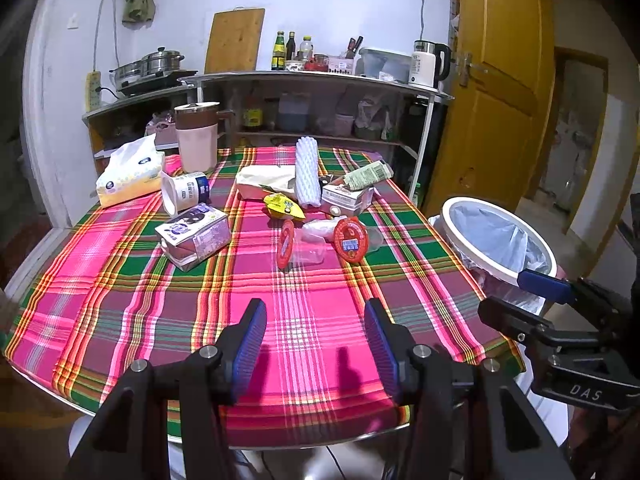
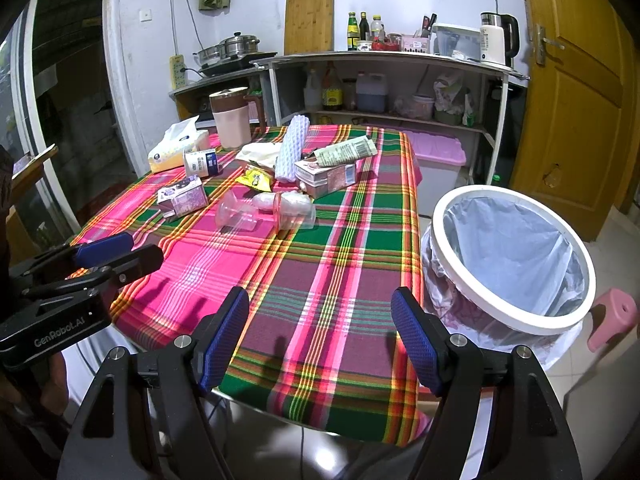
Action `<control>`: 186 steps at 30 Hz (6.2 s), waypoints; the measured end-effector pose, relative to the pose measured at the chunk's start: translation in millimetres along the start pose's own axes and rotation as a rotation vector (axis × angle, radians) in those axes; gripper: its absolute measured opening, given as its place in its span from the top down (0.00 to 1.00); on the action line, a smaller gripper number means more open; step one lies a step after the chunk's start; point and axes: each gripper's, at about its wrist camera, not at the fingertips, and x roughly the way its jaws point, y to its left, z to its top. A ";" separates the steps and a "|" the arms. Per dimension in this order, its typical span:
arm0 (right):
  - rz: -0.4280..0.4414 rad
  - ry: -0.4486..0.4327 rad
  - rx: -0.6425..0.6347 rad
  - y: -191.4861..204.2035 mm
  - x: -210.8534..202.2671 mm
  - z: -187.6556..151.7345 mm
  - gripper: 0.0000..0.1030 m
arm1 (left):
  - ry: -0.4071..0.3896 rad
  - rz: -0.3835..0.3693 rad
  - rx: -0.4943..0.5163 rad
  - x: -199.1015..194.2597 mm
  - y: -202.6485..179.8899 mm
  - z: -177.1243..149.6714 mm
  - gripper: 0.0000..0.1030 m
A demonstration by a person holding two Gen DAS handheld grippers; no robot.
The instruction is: Collect trash
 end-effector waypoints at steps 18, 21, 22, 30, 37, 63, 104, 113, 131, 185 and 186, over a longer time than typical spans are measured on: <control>-0.001 0.001 0.000 1.1 2.3 -0.5 0.28 | 0.001 -0.004 0.002 -0.7 -0.4 -0.8 0.51; -0.002 0.001 0.000 0.7 1.5 -0.5 0.28 | 0.001 -0.005 0.002 -0.7 -0.4 -0.8 0.51; -0.001 0.001 0.000 0.9 2.0 -0.5 0.28 | 0.001 -0.004 0.002 -0.6 -0.4 -0.7 0.51; -0.001 0.002 0.000 1.2 2.3 -0.6 0.28 | 0.004 -0.002 0.000 -0.7 0.2 -0.7 0.51; -0.002 0.004 -0.002 1.8 2.9 -0.9 0.28 | 0.004 0.000 -0.005 0.0 1.3 -1.8 0.51; 0.032 0.016 0.014 -2.4 25.8 8.1 0.28 | 0.063 -0.039 -0.045 41.7 11.4 10.2 0.51; 0.152 0.113 -0.006 3.5 119.9 62.0 0.28 | 0.132 -0.067 -0.127 122.6 58.2 40.4 0.51; 0.163 0.169 0.013 6.6 152.0 72.1 0.28 | 0.129 -0.087 -0.140 119.5 68.3 38.5 0.51; 0.188 0.226 0.076 -1.4 150.1 64.9 0.59 | 0.128 -0.095 -0.120 112.1 59.8 35.8 0.51; -0.202 0.120 0.377 -205.6 28.1 7.7 0.47 | 0.163 -0.510 0.240 173.2 -185.1 94.7 0.43; -0.201 0.116 0.376 -204.4 27.3 8.1 0.47 | 0.163 -0.506 0.234 171.3 -183.0 94.1 0.43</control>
